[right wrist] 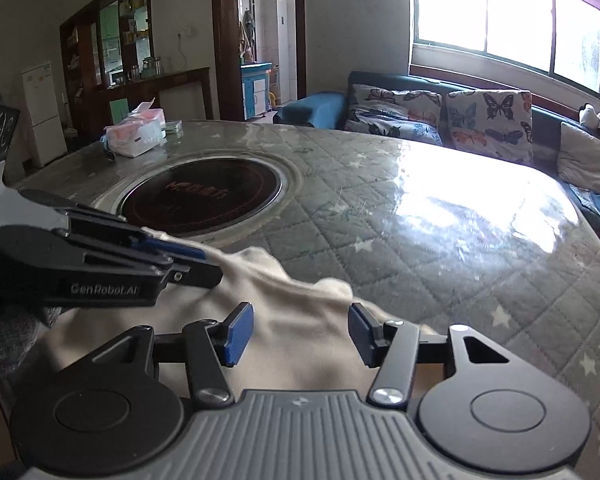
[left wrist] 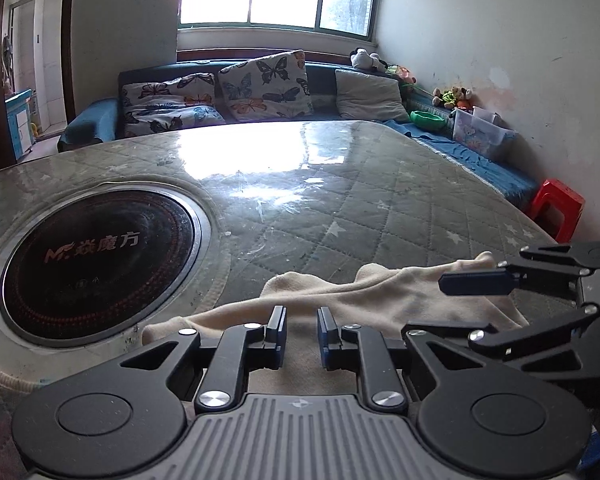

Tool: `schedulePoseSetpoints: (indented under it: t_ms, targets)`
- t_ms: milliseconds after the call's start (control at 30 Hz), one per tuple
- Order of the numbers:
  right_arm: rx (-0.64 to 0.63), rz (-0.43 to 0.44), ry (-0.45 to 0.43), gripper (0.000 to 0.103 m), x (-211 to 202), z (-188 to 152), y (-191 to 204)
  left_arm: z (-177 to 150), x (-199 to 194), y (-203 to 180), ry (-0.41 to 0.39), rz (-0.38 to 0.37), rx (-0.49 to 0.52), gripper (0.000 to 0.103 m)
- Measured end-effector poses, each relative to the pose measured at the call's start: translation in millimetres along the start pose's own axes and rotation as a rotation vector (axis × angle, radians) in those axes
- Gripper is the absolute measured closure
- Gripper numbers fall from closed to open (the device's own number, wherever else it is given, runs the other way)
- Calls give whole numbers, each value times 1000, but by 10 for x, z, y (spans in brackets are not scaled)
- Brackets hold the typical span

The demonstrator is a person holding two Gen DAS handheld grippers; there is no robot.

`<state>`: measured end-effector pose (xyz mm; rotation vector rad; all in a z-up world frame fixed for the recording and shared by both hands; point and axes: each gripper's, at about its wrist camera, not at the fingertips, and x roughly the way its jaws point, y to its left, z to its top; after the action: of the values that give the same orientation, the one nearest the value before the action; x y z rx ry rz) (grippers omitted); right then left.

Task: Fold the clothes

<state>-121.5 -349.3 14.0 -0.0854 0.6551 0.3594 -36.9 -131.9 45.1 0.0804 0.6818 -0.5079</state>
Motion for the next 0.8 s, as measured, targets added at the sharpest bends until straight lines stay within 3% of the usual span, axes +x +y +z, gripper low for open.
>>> schedulePoseSetpoints:
  t_ms: [167, 800]
  targets:
    - [14, -4, 4, 49, -102, -165, 9, -93, -81, -24, -4, 20, 1, 75]
    - [-4, -46, -21, 43, -596, -647, 24, -462, -504, 34, -44, 74, -24, 69]
